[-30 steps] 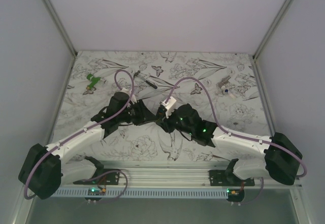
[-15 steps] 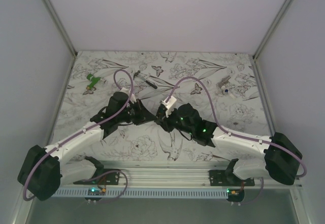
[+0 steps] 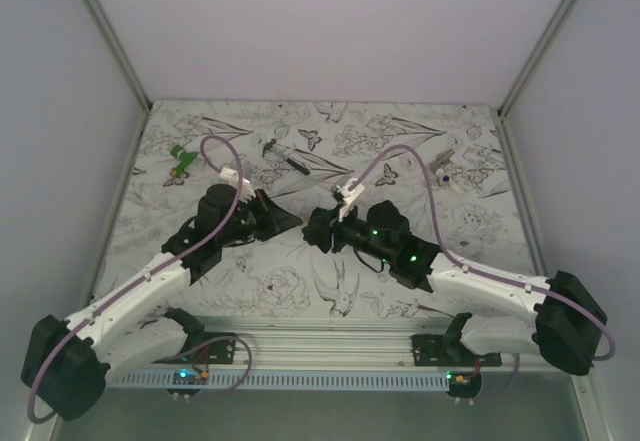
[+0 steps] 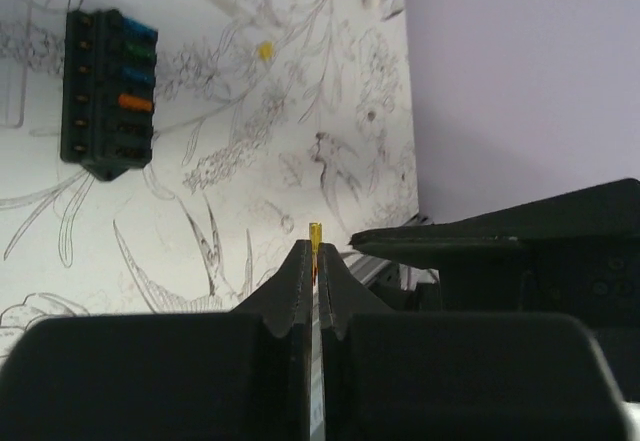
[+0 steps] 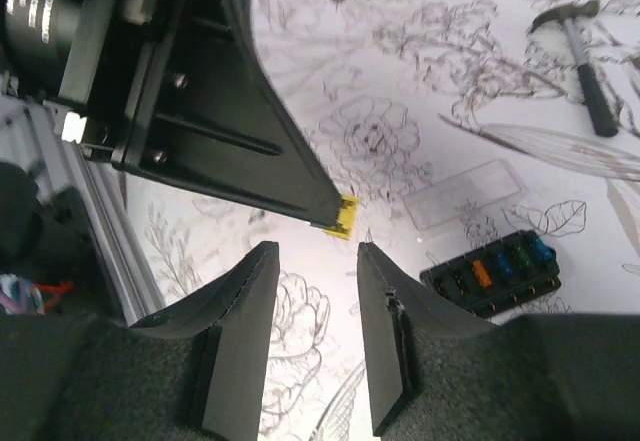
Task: Snap on the fuse box
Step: Pick up the fuse from the center of the board.
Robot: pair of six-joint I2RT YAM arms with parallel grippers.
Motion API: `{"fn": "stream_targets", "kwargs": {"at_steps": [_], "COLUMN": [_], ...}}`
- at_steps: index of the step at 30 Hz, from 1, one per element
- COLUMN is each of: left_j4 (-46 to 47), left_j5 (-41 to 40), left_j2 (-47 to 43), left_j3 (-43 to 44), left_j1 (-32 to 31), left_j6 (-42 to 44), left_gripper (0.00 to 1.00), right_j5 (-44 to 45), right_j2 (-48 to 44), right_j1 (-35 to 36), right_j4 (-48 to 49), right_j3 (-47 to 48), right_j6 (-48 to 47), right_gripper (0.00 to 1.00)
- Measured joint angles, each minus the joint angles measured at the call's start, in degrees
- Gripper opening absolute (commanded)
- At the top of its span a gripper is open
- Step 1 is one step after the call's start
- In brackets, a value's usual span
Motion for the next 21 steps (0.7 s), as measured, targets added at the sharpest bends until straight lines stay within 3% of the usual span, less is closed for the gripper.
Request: {"fn": "stream_targets", "kwargs": {"at_steps": [8, 21], "left_j4": [4.4, 14.9], "left_j5": [-6.3, -7.2], "left_j2": [-9.2, -16.1], "left_j3": [-2.8, -6.1], "left_j1": [-0.2, -1.0], "left_j6": [-2.4, -4.5], "left_gripper": [0.00, 0.00], "right_j5": [-7.6, -18.9], "right_j2": [-4.4, 3.0], "right_j1": [-7.2, -9.9], "right_j4": [12.3, 27.8], "right_j3": [-3.3, -2.9], "right_j6": [13.6, 32.2], "right_gripper": [0.46, 0.39]}}
